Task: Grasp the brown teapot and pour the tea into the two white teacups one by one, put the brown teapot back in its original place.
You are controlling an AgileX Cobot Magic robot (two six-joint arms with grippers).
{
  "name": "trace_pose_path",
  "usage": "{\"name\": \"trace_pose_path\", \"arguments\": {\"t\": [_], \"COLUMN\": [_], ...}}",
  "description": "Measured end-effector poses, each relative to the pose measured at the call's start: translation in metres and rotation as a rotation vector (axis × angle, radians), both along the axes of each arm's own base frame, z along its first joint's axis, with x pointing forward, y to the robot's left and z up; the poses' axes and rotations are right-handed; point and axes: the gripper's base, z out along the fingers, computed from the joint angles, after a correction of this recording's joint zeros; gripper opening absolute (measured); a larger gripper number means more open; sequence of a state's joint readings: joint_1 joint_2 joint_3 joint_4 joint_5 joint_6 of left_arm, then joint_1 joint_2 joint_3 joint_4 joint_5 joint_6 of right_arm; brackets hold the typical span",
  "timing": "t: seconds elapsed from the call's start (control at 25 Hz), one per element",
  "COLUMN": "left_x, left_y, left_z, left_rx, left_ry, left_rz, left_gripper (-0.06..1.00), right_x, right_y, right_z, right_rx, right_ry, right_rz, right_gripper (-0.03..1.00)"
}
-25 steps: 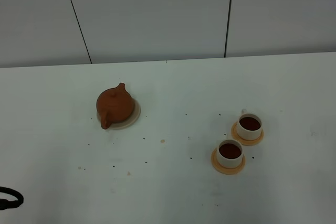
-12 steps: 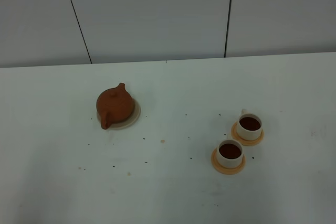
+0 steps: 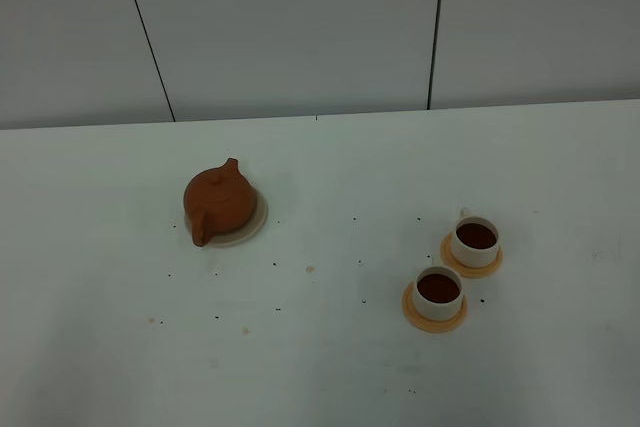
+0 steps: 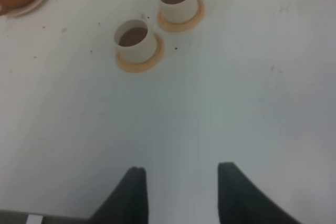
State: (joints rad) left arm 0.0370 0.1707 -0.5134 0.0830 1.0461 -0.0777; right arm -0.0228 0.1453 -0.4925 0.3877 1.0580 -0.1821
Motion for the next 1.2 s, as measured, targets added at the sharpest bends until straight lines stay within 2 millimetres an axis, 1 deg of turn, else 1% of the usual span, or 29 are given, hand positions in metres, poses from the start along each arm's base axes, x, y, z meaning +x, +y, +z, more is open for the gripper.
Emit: {"name": "trace_pose_path", "arguments": {"t": [0.48,0.64,1.2], "left_x": [-0.025,-0.025,-0.025], "left_y": [-0.003,-0.003,-0.003], "left_z": [-0.002,-0.002,-0.002], "left_rx": [0.015,0.013,0.016], "left_ry": [-0.161,-0.166,-0.167], "left_rz": [-0.081,-0.111,-0.115], "left_gripper": [0.28,0.28,0.28], "right_x": [0.000,0.000,0.000], "right_y": [0.000,0.000,0.000], "right_z": [0.000,0.000,0.000], "right_rx": [0.000,0.000,0.000], "right_ry": [0.000,0.000,0.000], "right_rz": [0.000,0.000,0.000], "right_gripper": [0.31,0.31,0.31]}}
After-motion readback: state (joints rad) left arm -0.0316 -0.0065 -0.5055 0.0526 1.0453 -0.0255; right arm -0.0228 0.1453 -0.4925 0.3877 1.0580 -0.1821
